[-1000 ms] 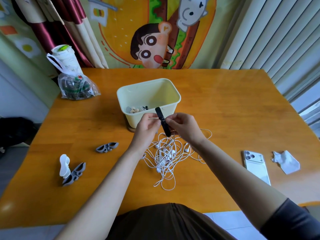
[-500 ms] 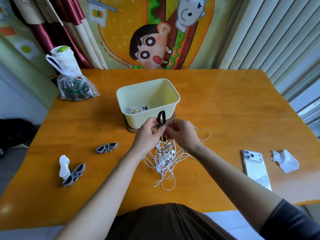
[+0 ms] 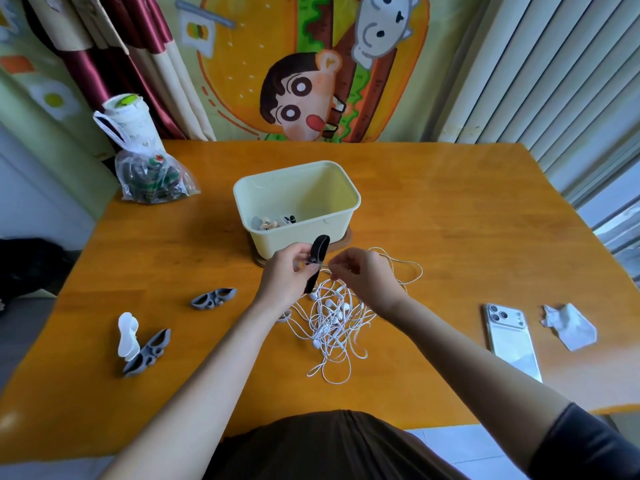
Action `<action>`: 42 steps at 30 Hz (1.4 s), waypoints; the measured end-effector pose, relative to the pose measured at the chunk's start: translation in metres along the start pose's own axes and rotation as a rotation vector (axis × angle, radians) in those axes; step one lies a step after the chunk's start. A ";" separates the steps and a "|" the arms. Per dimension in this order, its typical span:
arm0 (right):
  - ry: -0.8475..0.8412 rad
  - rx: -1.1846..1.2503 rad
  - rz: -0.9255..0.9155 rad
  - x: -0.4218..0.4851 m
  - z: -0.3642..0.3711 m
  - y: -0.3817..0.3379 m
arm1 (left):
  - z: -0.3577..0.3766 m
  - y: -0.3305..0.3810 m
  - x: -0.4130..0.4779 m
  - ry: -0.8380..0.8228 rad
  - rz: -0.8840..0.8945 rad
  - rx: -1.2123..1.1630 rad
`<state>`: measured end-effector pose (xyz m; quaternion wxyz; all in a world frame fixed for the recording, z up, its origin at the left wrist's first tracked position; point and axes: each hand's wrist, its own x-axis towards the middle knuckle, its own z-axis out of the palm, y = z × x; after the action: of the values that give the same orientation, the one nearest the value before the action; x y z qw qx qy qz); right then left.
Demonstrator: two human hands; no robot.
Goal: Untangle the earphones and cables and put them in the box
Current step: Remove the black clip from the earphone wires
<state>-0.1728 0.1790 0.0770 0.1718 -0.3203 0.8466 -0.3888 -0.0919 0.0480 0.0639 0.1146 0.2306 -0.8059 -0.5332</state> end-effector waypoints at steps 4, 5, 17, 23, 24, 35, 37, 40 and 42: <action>-0.019 -0.142 -0.037 0.003 -0.005 0.001 | -0.002 -0.001 -0.003 0.021 0.004 0.040; -0.014 -0.168 -0.039 0.003 -0.008 0.003 | -0.003 -0.002 -0.003 0.017 0.005 0.039; 0.182 -0.111 -0.175 0.011 -0.034 0.005 | -0.005 0.012 -0.002 -0.195 0.055 0.011; 0.149 -0.148 -0.172 0.012 -0.032 0.006 | -0.012 0.014 0.001 -0.252 0.033 0.101; 0.153 -0.153 -0.167 0.012 -0.031 0.006 | -0.012 0.014 0.003 -0.252 0.034 0.112; 0.252 -0.106 -0.162 0.018 -0.027 0.002 | -0.020 0.018 0.011 -0.308 0.001 0.053; 0.278 -0.109 -0.191 0.017 -0.026 0.001 | -0.021 0.019 0.010 -0.339 -0.016 0.031; 0.293 -0.094 -0.223 0.016 -0.024 0.000 | -0.022 0.021 0.008 -0.382 -0.015 0.019; 0.288 -0.057 -0.212 0.017 -0.025 0.000 | -0.021 0.023 0.007 -0.361 -0.002 0.007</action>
<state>-0.1986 0.1812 0.0921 -0.0024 -0.3538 0.8346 -0.4223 -0.0948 0.0349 0.0926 -0.0336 0.1324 -0.8150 -0.5631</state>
